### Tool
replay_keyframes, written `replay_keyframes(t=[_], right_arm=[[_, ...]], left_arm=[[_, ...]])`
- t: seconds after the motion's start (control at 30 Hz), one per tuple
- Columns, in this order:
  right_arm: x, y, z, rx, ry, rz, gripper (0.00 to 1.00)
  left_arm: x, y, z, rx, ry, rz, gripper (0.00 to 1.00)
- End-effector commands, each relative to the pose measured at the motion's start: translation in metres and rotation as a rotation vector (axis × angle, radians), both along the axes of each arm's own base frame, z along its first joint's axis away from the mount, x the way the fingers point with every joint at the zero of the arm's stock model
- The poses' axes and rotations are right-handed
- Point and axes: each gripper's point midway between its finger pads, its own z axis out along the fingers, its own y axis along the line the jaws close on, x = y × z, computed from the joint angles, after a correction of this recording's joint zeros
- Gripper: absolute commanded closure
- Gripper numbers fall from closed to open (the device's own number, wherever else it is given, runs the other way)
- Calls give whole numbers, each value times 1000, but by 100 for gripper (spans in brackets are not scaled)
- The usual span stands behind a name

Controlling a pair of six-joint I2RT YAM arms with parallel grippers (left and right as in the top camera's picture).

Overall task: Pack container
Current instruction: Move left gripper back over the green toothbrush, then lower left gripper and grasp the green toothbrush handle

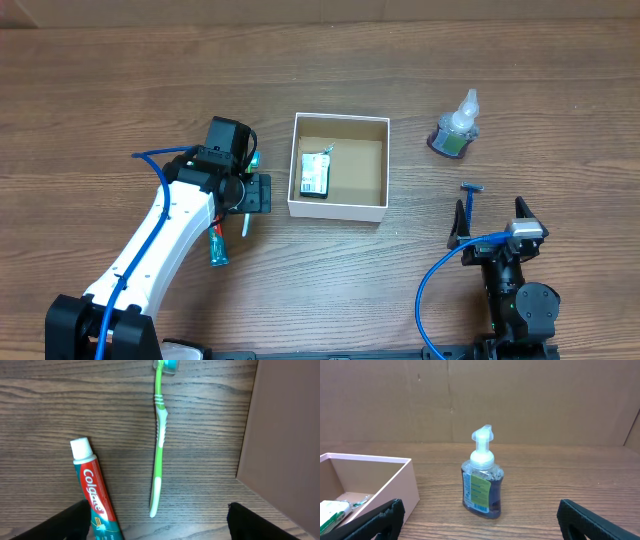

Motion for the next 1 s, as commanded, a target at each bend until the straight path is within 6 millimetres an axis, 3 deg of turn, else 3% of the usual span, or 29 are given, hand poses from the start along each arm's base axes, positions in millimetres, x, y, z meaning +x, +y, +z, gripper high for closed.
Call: replay_keyframes(t=[0.0, 0.27, 0.5, 0.97], right_arm=[[0, 0, -2, -1, -3, -1, 0], [0, 0, -2, -1, -3, -1, 0], [0, 0, -2, -1, -3, -1, 0], [0, 0, -2, -1, -3, -1, 0]], left_arm=[[-2, 0, 3, -8, -3, -18, 20], [-3, 0, -1, -7, 0, -17, 20], [1, -1, -21, -16, -34, -17, 21], [19, -4, -39, -24, -163, -50, 36]])
